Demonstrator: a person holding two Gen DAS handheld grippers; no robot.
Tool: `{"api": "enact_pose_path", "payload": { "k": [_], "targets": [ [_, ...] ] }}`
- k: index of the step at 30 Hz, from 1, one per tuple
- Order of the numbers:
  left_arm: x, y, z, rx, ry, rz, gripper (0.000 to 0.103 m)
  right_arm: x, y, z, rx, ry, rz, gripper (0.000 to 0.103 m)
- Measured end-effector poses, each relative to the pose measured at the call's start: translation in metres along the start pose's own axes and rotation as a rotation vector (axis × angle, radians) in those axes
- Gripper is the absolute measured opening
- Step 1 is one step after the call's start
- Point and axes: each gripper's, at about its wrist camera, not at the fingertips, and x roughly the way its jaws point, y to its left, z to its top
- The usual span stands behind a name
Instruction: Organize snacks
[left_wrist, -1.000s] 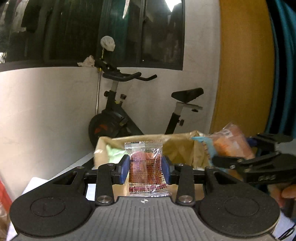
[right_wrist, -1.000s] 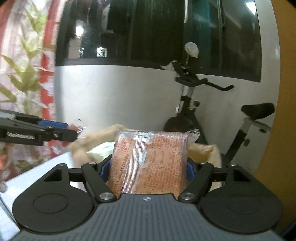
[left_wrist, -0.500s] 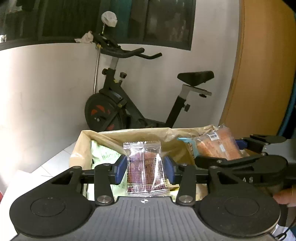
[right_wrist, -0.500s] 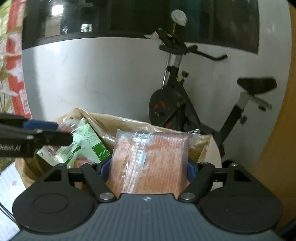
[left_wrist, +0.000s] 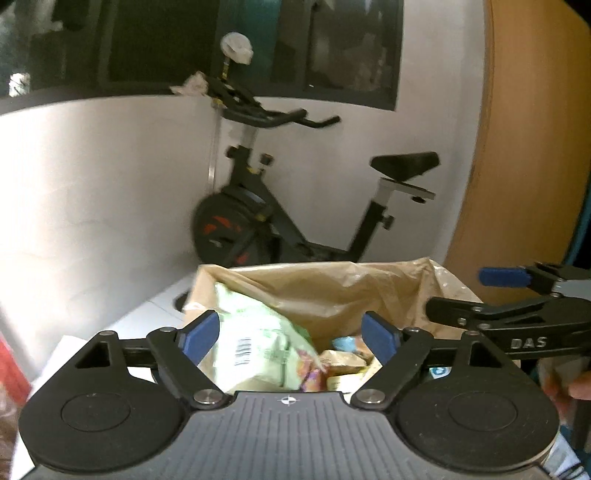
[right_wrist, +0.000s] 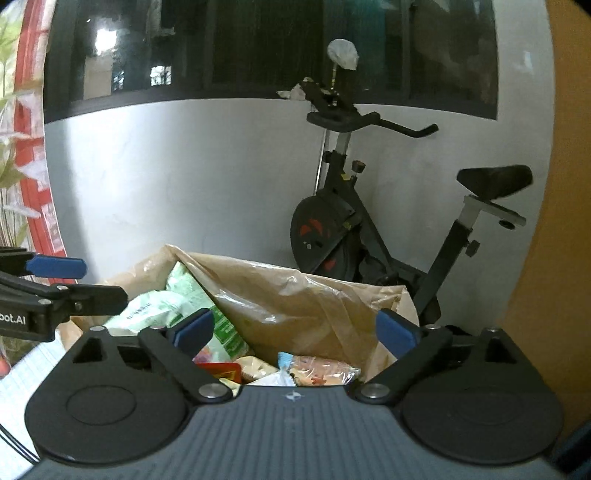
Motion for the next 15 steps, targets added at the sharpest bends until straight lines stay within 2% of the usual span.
{"api": "enact_pose_path", "payload": {
  "k": [4, 10, 15],
  "targets": [
    [-0.027, -0.002, 0.003, 0.015, -0.044, 0.026, 0.093, -0.024, 0.007, -0.001, 0.047, -0.016, 0.006, 0.102],
    [-0.063, -0.007, 0.005, 0.034, -0.076, 0.042, 0.093, -0.059, 0.018, 0.0, 0.079, -0.045, 0.004, 0.103],
    [-0.09, -0.004, 0.007, -0.019, -0.094, 0.017, 0.094, -0.084, 0.026, 0.002, 0.088, -0.071, -0.014, 0.103]
  ]
}}
